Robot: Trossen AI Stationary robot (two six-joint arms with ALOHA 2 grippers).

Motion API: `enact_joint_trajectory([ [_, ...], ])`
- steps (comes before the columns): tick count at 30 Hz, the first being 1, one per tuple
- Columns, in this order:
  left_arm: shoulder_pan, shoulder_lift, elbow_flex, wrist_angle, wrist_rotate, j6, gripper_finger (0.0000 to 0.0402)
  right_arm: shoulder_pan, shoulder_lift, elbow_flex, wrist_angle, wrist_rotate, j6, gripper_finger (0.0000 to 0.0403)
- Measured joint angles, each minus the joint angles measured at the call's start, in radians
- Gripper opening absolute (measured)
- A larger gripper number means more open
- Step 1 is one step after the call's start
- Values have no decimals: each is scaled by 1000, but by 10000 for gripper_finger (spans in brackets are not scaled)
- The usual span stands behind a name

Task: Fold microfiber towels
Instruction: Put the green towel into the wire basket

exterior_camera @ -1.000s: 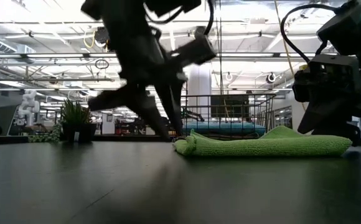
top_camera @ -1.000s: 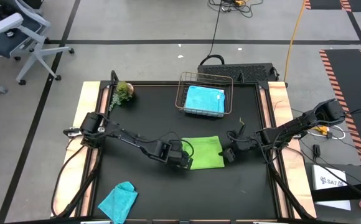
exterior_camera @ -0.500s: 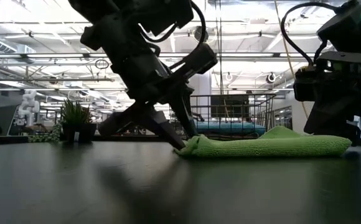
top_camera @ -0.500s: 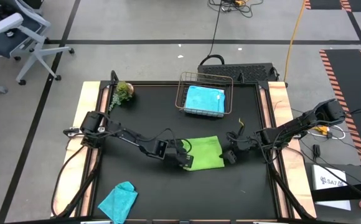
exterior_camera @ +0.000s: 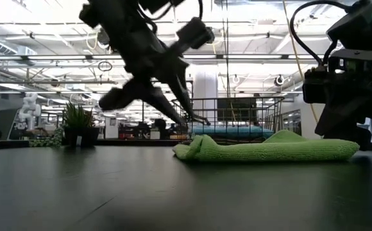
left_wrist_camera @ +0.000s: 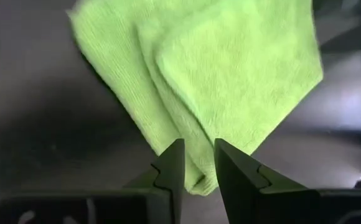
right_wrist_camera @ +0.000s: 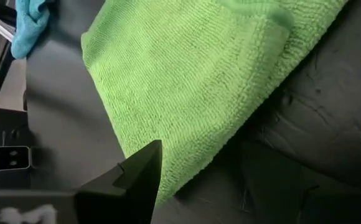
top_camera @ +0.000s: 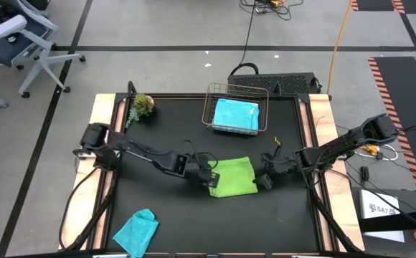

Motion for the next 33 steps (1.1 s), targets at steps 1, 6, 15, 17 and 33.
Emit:
enact_joint_trajectory([
  [1, 0, -18, 0, -26, -17, -1, 88, 0, 2, 0, -2, 4, -7, 210],
  [6, -7, -105, 0, -176, -97, -9, 88, 0, 19, 1, 11, 54, -12, 210],
  [15, -11, -159, 1, -241, -156, -6, 88, -7, 123, 1, 138, 83, 4, 210],
  [17, -11, -157, -1, -251, -154, -7, 88, -14, 150, 4, 174, 84, 4, 210],
  [33, 2, -121, 0, -252, -57, 14, 88, -22, 228, 4, 294, 107, 13, 210],
])
